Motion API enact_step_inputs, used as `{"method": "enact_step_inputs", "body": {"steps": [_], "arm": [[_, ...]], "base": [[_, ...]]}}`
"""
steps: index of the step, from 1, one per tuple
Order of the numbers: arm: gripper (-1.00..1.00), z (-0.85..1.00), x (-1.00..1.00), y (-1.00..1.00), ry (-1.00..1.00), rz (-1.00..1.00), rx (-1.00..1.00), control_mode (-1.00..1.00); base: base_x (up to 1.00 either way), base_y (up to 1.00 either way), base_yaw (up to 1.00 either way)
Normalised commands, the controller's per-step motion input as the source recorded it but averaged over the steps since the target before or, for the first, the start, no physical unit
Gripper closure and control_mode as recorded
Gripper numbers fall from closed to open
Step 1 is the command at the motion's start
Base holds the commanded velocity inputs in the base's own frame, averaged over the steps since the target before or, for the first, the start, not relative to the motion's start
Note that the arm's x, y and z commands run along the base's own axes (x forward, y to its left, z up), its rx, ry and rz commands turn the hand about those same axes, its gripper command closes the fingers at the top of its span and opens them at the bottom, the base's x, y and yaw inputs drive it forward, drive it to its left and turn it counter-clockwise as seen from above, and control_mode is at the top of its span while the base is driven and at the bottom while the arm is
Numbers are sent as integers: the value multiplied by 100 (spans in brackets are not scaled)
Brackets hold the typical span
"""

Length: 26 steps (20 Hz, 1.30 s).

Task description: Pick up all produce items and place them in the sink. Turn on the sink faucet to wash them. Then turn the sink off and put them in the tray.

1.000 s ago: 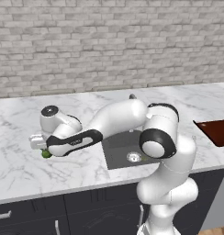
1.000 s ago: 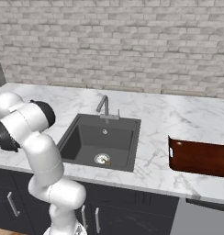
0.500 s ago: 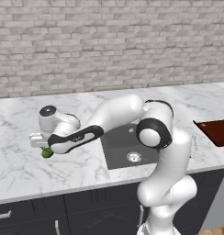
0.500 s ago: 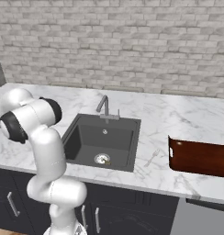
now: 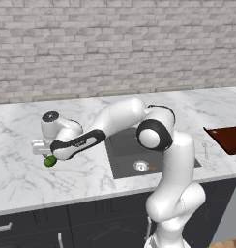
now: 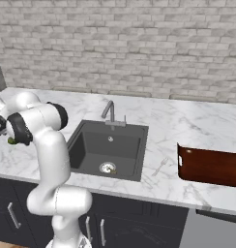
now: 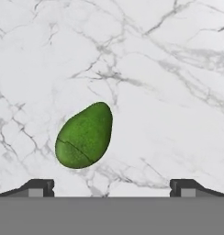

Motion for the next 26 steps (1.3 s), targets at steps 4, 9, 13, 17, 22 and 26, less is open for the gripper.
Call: {"method": "enact_step_inputs", "body": {"steps": [4,9,13,17,22,26], "arm": [[-100,-15,27,6,5,0,1,-100],[-100,-16,23,8,3,-1,1,-100],[-100,-15,12,12,3,0,1,-100],[-100,-14,2,11,2,0,3,-100],[-100,-15,0,4,2,0,3,-100],[-100,-16,0,0,1,0,2,-100]], "base": [[0,0,0],[0,0,0],[0,0,0],[0,0,0],[0,0,0],[0,0,0]]}}
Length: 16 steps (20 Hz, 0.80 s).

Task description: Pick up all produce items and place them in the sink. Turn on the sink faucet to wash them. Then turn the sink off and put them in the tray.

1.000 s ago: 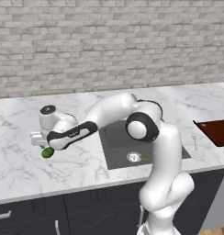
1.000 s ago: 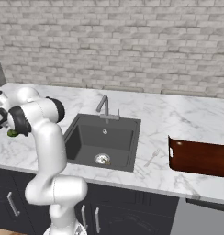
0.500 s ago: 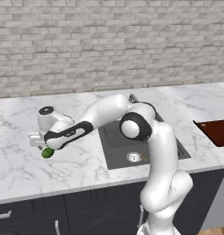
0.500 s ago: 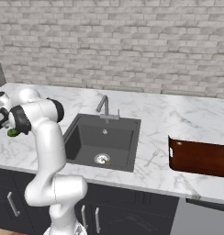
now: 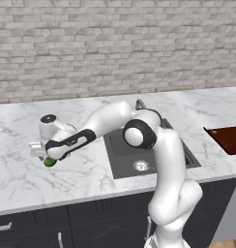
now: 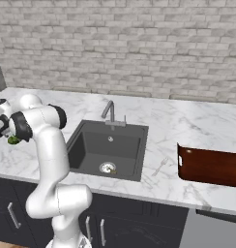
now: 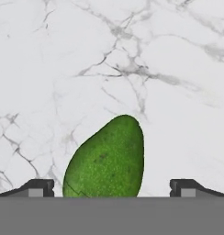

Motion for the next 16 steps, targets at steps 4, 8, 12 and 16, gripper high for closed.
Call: {"method": "enact_step_inputs", "body": {"steps": [4,8,12,16], "arm": [[100,-15,0,2,1,0,1,-100],[100,-16,3,3,3,0,0,-100],[100,-4,1,5,3,0,0,-100],[100,0,0,1,0,0,0,-100]], "base": [[0,0,0],[0,0,0],[0,0,0],[0,0,0]]}}
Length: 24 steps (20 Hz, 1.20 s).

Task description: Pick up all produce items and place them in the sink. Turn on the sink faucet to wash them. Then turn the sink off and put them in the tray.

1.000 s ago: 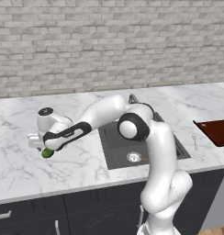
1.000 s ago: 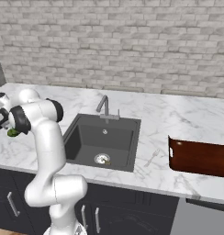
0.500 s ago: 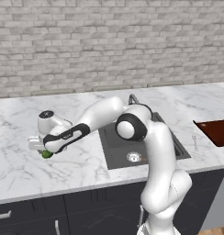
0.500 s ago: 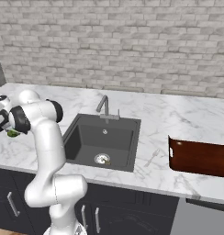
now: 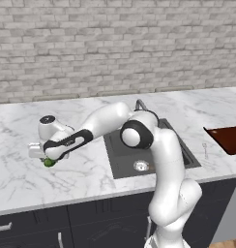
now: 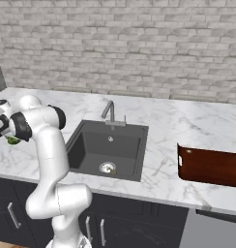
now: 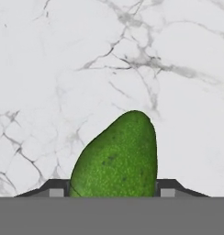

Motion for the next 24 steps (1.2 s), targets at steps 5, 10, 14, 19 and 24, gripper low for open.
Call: {"method": "enact_step_inputs", "body": {"steps": [5,10,14,19,24], "arm": [[100,17,-11,0,-1,-1,-1,-100],[100,41,-14,-17,-5,-2,-2,-100],[100,35,-8,-31,-6,-2,-2,-100],[100,25,-11,-48,-9,-3,-1,-100],[100,21,-12,-60,-12,-3,0,-100]], "base": [[0,0,0],[0,0,0],[0,0,0],[0,0,0],[0,0,0]]}}
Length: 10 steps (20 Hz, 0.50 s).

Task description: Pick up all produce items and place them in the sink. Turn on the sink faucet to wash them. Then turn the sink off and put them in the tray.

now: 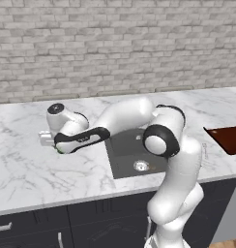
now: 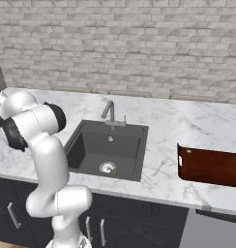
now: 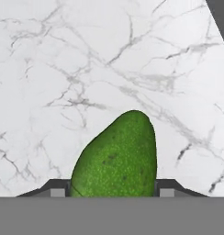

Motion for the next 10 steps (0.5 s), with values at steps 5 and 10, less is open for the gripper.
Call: {"method": "enact_step_inputs", "body": {"steps": [5,10], "arm": [[100,26,-12,-66,-11,-2,0,-100],[100,19,-5,-69,-7,-1,0,-100]], "base": [[0,0,0],[0,0,0]]}}
